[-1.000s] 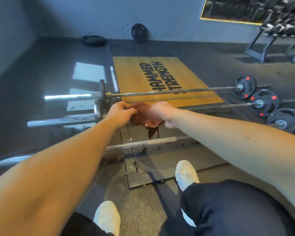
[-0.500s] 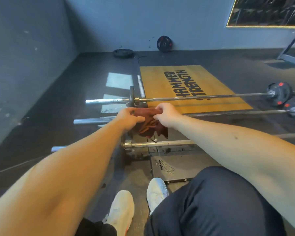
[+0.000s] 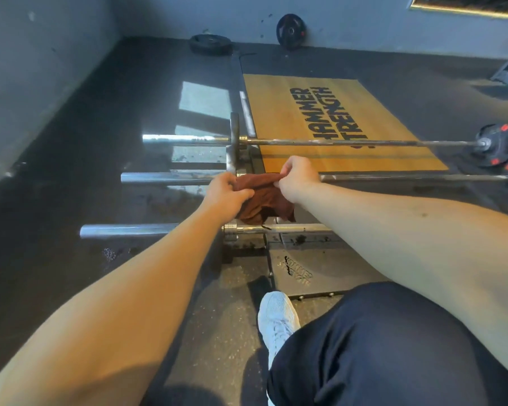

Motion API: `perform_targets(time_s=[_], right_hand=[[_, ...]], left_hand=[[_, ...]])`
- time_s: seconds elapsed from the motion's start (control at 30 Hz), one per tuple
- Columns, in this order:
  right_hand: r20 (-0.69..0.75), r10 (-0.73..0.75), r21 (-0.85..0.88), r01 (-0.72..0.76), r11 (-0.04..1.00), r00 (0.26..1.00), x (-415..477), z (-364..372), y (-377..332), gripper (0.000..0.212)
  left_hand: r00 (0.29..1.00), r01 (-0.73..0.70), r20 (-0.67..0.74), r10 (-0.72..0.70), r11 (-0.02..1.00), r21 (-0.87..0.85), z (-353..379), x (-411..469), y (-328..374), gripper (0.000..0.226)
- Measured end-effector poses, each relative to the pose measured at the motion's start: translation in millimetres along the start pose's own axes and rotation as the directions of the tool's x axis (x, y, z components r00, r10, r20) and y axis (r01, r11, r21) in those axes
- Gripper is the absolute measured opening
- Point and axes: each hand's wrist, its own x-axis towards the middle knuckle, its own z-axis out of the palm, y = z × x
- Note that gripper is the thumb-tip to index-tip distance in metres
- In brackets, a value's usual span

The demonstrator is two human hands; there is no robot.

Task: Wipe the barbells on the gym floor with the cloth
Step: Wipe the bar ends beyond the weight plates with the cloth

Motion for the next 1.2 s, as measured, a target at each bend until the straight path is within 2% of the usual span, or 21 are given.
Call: perform_targets(time_s=[0.13, 0.17, 0.2, 0.23, 0.27, 0.33, 0.43, 0.53, 0.6, 0.67, 0.8, 0.9, 0.97, 1.1, 1.2], right_hand=[[-0.109, 0.127, -0.181, -0.145, 0.973, 0.986, 10, 14, -10, 0.022], [-0.102, 0.174, -0.179, -0.19, 0.965, 0.98, 10, 15, -15, 0.025], [-0.055, 0.224, -0.101, -0.229, 0.968, 0.973, 13, 17, -19, 0.024], [0.046, 0.288, 0.047, -0.29, 0.956, 0.957, 14, 17, -27, 0.021], [0.147, 0.355, 0.222, -0.381, 0.898, 0.923, 15, 18, -34, 0.022], [0.296, 0.455, 0.484, -0.543, 0.686, 0.84, 5, 13, -54, 0.023], [0.348, 0.415, 0.679, -0.531, 0.507, 0.841, -1, 6, -75, 0.019], [0.419, 0.325, 0.783, -0.519, 0.344, 0.848, 1, 3, -76, 0.03], [0.458, 0.245, 0.772, -0.519, 0.367, 0.855, 1, 3, -72, 0.028], [0.435, 0.191, 0.75, -0.471, 0.464, 0.88, 0, 5, -71, 0.019], [0.265, 0.145, 0.699, -0.293, 0.652, 0.953, 2, 8, -74, 0.02], [0.163, 0.116, 0.673, -0.196, 0.713, 0.98, 1, 9, -71, 0.02], [0.114, 0.126, 0.638, -0.17, 0.751, 0.985, 1, 13, -66, 0.021], [0.101, 0.233, 0.561, -0.249, 0.79, 0.967, 3, 19, -46, 0.026], [0.09, 0.25, 0.561, -0.256, 0.787, 0.964, 3, 13, -32, 0.025]], left_hand=[[0.998, -0.015, 0.067, 0.018, 0.999, -0.041, -9, 12, 0, 0.052], [0.996, -0.02, 0.088, 0.023, 0.999, -0.029, -11, 15, 1, 0.053], [0.994, -0.032, 0.103, 0.033, 0.999, -0.014, -13, 17, 3, 0.05], [0.993, -0.043, 0.107, 0.043, 0.999, -0.003, -15, 19, 5, 0.044], [0.993, -0.055, 0.102, 0.054, 0.999, -0.001, -16, 21, 8, 0.038], [0.996, -0.065, 0.067, 0.065, 0.998, 0.006, -19, 26, 12, 0.033], [0.998, -0.061, 0.005, 0.061, 0.997, 0.04, -24, 28, 14, 0.034], [0.997, -0.073, 0.001, 0.073, 0.996, 0.045, -32, 27, 18, 0.036], [0.995, -0.096, 0.026, 0.095, 0.994, 0.057, -38, 25, 22, 0.034], [0.992, -0.119, 0.054, 0.116, 0.991, 0.061, -41, 22, 26, 0.029], [0.989, -0.138, 0.066, 0.133, 0.988, 0.067, -41, 21, 24, 0.026], [0.988, -0.151, 0.049, 0.149, 0.987, 0.048, -44, 22, 16, 0.039], [0.988, -0.143, 0.049, 0.144, 0.989, -0.022, -45, 21, 7, 0.036], [0.993, -0.12, 0.006, 0.121, 0.992, -0.034, -51, 25, -21, 0.031], [0.999, -0.053, 0.008, 0.053, 0.998, 0.019, -55, 33, -45, 0.029]])
